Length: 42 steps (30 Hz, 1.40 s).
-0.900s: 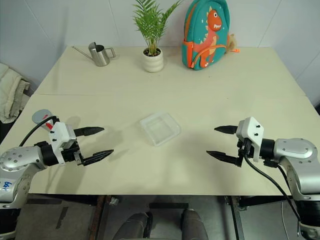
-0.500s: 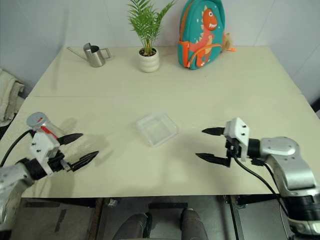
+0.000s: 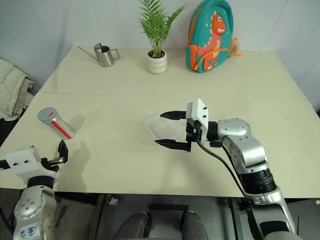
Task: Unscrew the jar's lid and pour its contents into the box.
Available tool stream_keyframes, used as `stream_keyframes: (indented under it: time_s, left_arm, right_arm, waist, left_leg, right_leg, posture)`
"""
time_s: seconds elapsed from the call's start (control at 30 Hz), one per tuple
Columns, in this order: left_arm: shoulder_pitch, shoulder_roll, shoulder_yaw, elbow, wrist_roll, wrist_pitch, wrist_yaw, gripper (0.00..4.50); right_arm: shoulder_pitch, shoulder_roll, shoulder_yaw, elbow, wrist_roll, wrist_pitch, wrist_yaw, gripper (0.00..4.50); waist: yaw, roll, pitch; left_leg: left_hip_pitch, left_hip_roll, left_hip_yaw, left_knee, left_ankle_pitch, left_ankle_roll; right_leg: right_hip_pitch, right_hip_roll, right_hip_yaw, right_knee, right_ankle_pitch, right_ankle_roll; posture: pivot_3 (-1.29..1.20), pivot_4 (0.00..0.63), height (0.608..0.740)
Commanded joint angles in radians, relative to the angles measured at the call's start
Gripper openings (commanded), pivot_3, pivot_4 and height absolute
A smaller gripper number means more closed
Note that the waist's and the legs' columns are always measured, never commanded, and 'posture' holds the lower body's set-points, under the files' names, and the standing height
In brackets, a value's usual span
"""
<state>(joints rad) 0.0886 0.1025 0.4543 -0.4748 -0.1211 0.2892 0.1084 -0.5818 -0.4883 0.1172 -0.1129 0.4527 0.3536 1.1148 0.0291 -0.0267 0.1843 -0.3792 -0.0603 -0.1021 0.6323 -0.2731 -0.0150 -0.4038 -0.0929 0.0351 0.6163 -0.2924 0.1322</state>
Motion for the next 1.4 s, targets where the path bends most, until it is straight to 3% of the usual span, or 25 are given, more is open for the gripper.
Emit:
stream_keyframes:
  time_s: [0.03,0.27,0.6,0.93,1.3,1.4]
  left_arm:
    - [-0.056,0.010,-0.043,-0.014,0.057,-0.023,0.040,4.48]
    - [-0.202,-0.056,-0.028,0.082,0.121,0.012,0.232,4.48]
    - [-0.309,-0.081,-0.024,0.186,0.146,-0.002,0.349,4.48]
    - [-0.423,0.032,0.029,0.432,0.116,-0.087,0.346,4.48]
    - [-0.490,0.106,0.034,0.579,0.106,-0.172,0.332,4.48]
    - [-0.495,0.117,0.033,0.603,0.096,-0.199,0.317,3.62]
  right_arm:
    - [-0.019,0.027,0.007,-0.036,0.003,0.006,-0.036,4.50]
    - [-0.002,0.036,0.027,-0.044,-0.016,0.034,-0.078,4.50]
    - [0.035,0.058,0.025,-0.045,-0.021,0.018,-0.105,4.50]
    - [0.041,0.048,0.014,-0.031,-0.030,0.008,-0.098,4.50]
    - [0.062,0.051,0.012,-0.030,-0.038,-0.005,-0.111,4.50]
    - [0.067,0.048,0.012,-0.026,-0.045,-0.010,-0.114,4.50]
  waist:
    - [-0.004,0.000,0.000]
    - [-0.008,0.000,0.000]
    - [-0.006,0.000,0.000]
    - [-0.005,0.000,0.000]
    - [-0.007,0.000,0.000]
    - [-0.007,0.000,0.000]
  left_leg:
    - [0.000,0.000,0.000,0.000,0.000,0.000]
    - [0.000,0.003,0.003,-0.002,-0.002,-0.003]
    - [0.000,0.003,0.003,-0.001,-0.003,-0.004]
    - [0.000,0.005,0.003,-0.001,-0.003,-0.005]
    - [-0.001,0.005,0.003,-0.001,-0.003,-0.006]
    - [-0.001,0.005,0.003,-0.002,-0.003,-0.006]
  right_leg:
    - [0.000,0.000,0.000,0.000,0.000,0.000]
    - [-0.005,0.006,0.003,0.001,-0.001,-0.001]
    - [-0.005,0.008,0.003,0.001,-0.001,-0.002]
    - [-0.006,0.011,0.003,0.001,-0.001,-0.003]
    - [-0.006,0.011,0.004,0.001,-0.001,-0.003]
    - [-0.006,0.011,0.004,0.001,-0.001,-0.003]
  posture:
    - [0.00,0.150,0.740]
    - [0.00,0.150,0.740]
    - [0.00,0.150,0.740]
    - [0.00,0.150,0.740]
    - [0.00,0.150,0.740]
    - [0.00,0.150,0.740]
